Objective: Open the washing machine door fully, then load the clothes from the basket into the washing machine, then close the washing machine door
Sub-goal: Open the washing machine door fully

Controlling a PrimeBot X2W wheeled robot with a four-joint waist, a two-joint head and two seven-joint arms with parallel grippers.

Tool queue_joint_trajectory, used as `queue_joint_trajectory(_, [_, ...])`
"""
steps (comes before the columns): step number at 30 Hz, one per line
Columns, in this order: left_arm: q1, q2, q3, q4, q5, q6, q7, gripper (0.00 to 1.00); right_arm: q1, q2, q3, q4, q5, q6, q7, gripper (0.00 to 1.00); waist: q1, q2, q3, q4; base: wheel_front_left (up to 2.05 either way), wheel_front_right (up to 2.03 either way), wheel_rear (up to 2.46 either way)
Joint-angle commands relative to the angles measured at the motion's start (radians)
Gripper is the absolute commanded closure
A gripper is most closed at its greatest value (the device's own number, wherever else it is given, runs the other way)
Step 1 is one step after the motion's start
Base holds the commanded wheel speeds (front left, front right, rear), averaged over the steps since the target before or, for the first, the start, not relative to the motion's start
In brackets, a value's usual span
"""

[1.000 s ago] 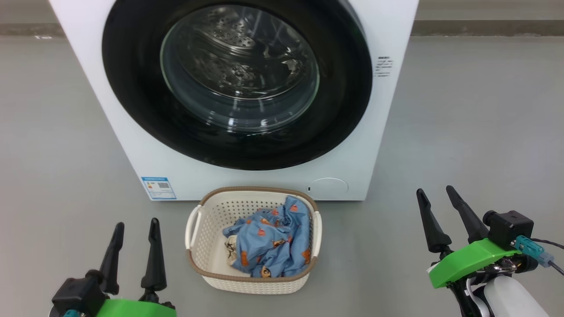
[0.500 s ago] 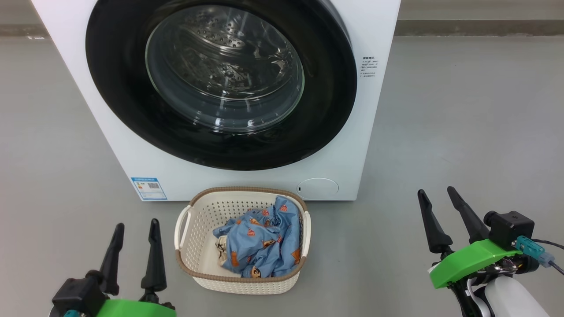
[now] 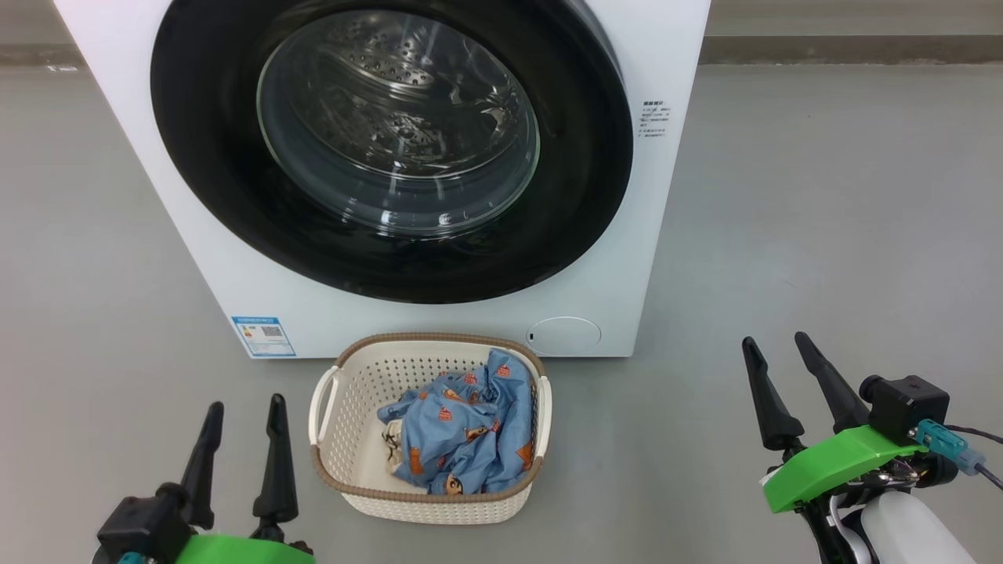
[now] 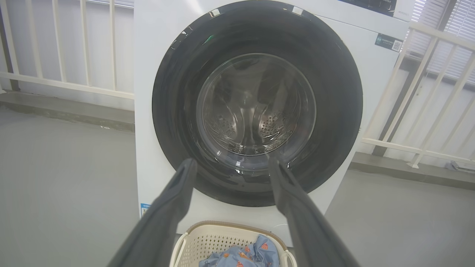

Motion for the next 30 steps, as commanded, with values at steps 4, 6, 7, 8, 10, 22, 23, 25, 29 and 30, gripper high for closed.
queue_joint_trajectory(4, [-0.033, 0.009, 0.028, -0.010, 0.009, -0.003, -0.006, 0.00, -0.043, -0.010, 0.016, -0.020, 0.007, 0.006, -0.012, 0.00, -0.0001, -0.0001, 0.001, -0.002, 0.00, 0.00, 0.00])
queue_joint_trajectory(6, [-0.033, 0.009, 0.029, -0.008, 0.009, -0.003, -0.006, 0.00, -0.044, -0.010, 0.018, -0.018, 0.007, 0.006, -0.012, 0.00, -0.0001, -0.0001, 0.001, -0.004, 0.00, 0.00, 0.00])
queue_joint_trajectory(7, [-0.034, 0.009, 0.029, -0.007, 0.010, -0.003, -0.006, 0.00, -0.044, -0.010, 0.019, -0.017, 0.007, 0.006, -0.012, 0.00, -0.0001, -0.0001, 0.002, -0.005, 0.00, 0.00, 0.00])
queue_joint_trajectory(8, [-0.034, 0.009, 0.029, -0.007, 0.010, -0.003, -0.006, 0.00, -0.044, -0.010, 0.020, -0.017, 0.008, 0.006, -0.012, 0.00, -0.0001, -0.0001, 0.002, -0.006, 0.00, 0.00, 0.00])
queue_joint_trajectory(10, [-0.034, 0.009, 0.029, -0.007, 0.014, -0.004, -0.006, 0.00, -0.045, -0.010, 0.021, -0.016, 0.009, 0.006, -0.012, 0.00, -0.0001, -0.0001, 0.004, -0.008, 0.00, 0.00, 0.00])
queue_joint_trajectory(22, [-0.026, 0.009, 0.007, -0.009, 0.008, -0.005, -0.006, 0.00, -0.053, -0.007, -0.006, -0.013, 0.019, 0.006, -0.012, 0.00, -0.0001, -0.0001, 0.034, -0.009, 0.00, 0.00, 0.00])
queue_joint_trajectory(23, [-0.026, 0.009, 0.004, -0.011, 0.007, -0.005, -0.006, 0.00, -0.057, -0.008, -0.012, -0.014, 0.021, 0.006, -0.012, 0.00, -0.0001, -0.0001, 0.039, -0.007, 0.00, 0.00, 0.00])
queue_joint_trajectory(25, [-0.026, 0.009, -0.003, -0.021, 0.001, -0.005, -0.006, 0.00, -0.069, -0.014, -0.028, -0.016, 0.023, 0.006, -0.012, 0.00, -0.0001, -0.0001, 0.055, -0.001, 0.00, 0.00, 0.00])
queue_joint_trajectory(29, [-0.028, 0.009, -0.009, -0.031, -0.005, -0.006, -0.006, 0.00, -0.094, -0.028, -0.054, -0.014, 0.033, 0.006, -0.012, 0.00, -0.0001, -0.0001, 0.080, 0.012, 0.00, 0.00, 0.00])
queue_joint_trajectory(30, [-0.029, 0.009, -0.009, -0.033, -0.004, -0.006, -0.006, 0.00, -0.104, -0.031, -0.059, -0.014, 0.037, 0.006, -0.012, 0.02, -0.0001, -0.0001, 0.087, 0.016, 0.00, 0.00, 0.00])
